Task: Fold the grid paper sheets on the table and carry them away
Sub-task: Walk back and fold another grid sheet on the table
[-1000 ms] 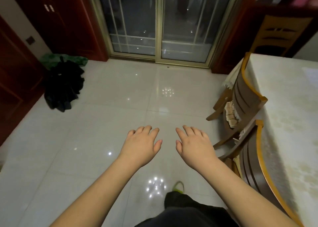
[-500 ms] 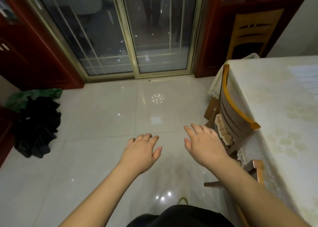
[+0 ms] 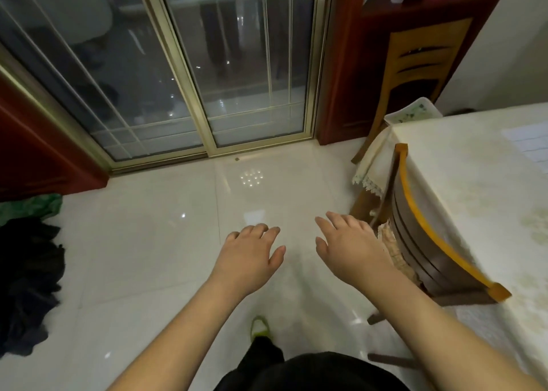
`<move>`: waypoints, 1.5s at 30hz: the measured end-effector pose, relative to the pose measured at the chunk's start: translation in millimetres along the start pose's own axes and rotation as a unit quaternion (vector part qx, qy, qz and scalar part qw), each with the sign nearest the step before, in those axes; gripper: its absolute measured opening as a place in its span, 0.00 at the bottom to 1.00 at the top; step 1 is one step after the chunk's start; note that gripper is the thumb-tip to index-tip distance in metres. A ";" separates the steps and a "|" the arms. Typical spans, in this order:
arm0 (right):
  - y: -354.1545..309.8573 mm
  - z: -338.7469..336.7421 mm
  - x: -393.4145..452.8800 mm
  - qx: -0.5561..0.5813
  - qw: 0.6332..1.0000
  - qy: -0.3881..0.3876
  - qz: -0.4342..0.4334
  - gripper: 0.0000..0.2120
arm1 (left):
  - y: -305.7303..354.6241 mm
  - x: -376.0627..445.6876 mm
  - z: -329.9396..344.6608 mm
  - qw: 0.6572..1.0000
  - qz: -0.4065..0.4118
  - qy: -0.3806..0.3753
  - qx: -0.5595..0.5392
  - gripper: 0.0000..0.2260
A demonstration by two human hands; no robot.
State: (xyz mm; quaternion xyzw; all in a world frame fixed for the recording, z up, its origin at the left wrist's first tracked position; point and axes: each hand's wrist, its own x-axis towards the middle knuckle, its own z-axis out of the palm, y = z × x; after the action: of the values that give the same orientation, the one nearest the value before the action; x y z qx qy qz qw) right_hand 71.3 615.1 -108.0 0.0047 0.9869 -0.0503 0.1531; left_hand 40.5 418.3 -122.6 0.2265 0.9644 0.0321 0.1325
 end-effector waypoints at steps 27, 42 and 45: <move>114.1 -111.7 281.1 0.061 0.985 0.029 0.161 0.25 | -4.1 375.1 -115.2 0.971 0.222 -0.002 0.088 0.26; 235.4 -136.1 357.4 0.096 0.941 0.025 0.323 0.26 | 88.3 565.7 -143.7 0.913 0.395 -0.015 0.100 0.29; 256.2 -148.0 381.3 0.084 0.922 0.029 0.377 0.26 | 97.7 614.4 -151.5 0.898 0.428 -0.027 0.098 0.24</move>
State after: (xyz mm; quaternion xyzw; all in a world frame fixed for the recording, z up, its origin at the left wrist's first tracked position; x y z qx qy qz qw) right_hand -330.4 882.5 -108.2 0.3904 0.9084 -0.0712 0.1314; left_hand -488.4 779.2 -113.0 0.6303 0.7685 -0.0146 0.1089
